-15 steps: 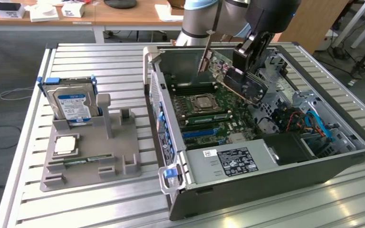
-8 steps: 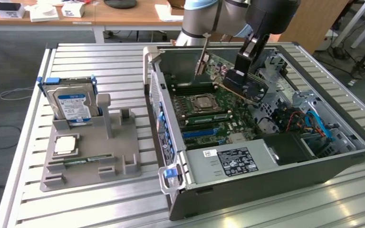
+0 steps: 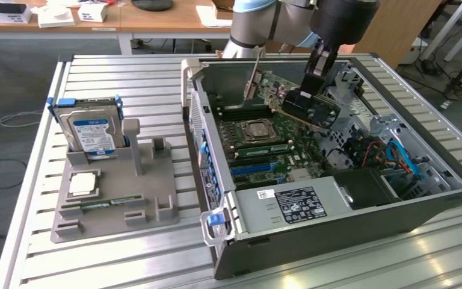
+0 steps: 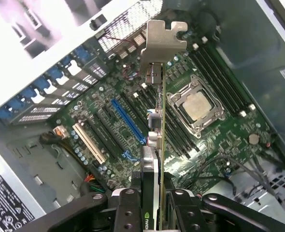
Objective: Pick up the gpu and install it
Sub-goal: 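Insert the gpu into the slot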
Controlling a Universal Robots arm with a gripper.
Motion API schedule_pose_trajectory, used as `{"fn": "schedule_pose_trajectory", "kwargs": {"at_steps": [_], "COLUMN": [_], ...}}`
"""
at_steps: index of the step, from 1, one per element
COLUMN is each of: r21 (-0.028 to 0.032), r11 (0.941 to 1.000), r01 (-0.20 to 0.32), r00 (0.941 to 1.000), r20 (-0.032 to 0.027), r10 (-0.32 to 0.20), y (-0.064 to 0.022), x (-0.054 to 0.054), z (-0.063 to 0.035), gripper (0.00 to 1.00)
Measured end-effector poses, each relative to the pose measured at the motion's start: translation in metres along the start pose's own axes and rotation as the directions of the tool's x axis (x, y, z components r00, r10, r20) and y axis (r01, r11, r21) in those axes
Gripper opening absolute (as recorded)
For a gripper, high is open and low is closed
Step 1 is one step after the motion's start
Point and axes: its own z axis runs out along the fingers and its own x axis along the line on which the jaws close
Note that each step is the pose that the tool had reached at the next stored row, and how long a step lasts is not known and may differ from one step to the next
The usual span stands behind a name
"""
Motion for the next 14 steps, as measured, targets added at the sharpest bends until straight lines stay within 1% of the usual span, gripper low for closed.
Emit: {"fn": "schedule_pose_trajectory", "kwargs": {"at_steps": [3,5,7,9,11,14], "r21": [0.0002,0.0002,0.0002,0.0001,0.0002,0.0], "r11": [0.9985,0.9958,0.9919,0.9868,0.9802,0.9677], "r01": [0.054,0.091,0.127,0.162,0.198,0.252], "r00": [0.9985,0.9958,0.9919,0.9868,0.9802,0.9677], "r20": [-0.0014,-0.0024,-0.0033,-0.0042,-0.0051,-0.0066], "r10": [-0.054,-0.091,-0.127,-0.162,-0.198,-0.252], "y": [0.0,0.0,0.0,-0.0001,-0.0001,-0.0001], "x": [0.0,0.0,0.0,0.0,0.0,0.0], "z": [0.0007,0.0011,0.0016,0.0021,0.0026,0.0034], "gripper": [0.27,0.27,0.27,0.27,0.27,0.27]}}
